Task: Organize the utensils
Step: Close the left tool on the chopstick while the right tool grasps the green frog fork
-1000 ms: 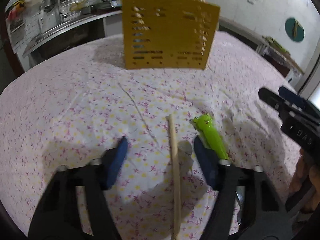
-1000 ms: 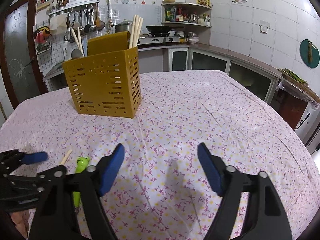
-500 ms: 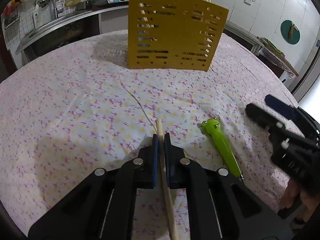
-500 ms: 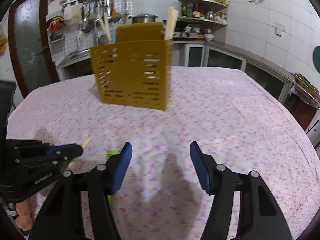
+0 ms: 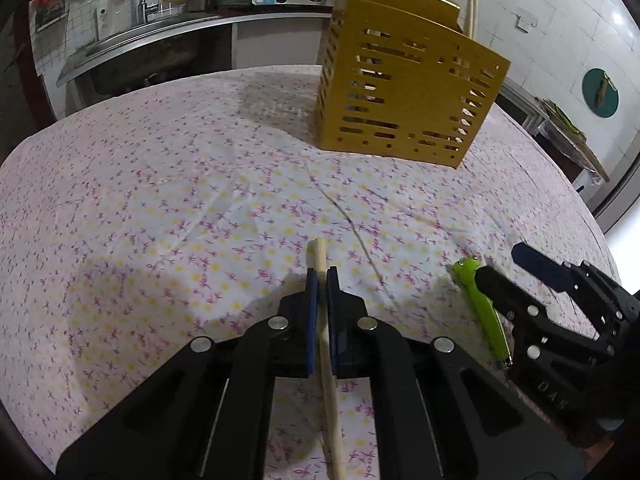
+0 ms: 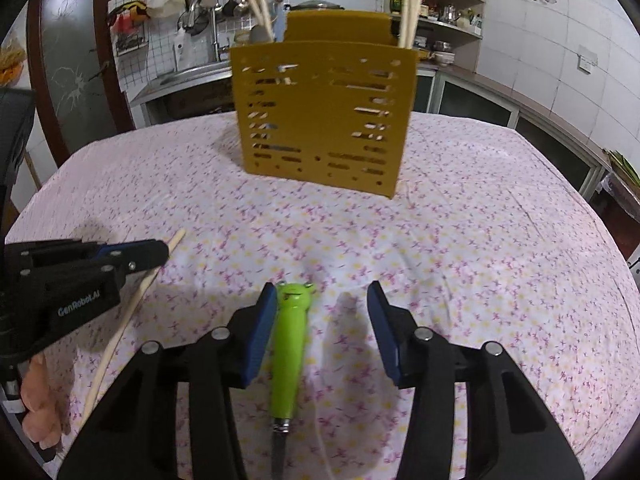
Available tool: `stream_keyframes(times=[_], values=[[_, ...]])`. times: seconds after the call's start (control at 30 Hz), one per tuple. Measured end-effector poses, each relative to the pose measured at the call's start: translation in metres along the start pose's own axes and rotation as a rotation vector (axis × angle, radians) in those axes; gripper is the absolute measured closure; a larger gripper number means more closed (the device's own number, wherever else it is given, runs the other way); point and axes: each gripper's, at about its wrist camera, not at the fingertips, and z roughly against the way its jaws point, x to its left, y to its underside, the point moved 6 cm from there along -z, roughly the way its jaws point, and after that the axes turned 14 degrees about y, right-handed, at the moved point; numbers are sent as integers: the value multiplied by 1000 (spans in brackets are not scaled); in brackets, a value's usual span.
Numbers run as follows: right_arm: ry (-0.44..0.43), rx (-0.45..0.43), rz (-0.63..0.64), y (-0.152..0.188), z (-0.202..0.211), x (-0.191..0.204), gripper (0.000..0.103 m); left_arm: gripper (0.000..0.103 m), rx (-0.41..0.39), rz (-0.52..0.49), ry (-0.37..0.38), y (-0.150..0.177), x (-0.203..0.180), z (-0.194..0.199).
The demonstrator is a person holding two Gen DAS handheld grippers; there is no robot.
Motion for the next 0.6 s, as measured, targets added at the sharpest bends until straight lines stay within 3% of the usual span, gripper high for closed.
stream_keyframes(times=[0.27,0.47,0.6], values=[[-5,93,-4,6,-19,4,76,99,15,7,0,3,4,-1],[-25,138,-20,1,-25,3,83,99,20,2,-1,4,1,-4],[-83,155,-66,-2,-22,-7,84,99,9,10,14,3,-3,1]])
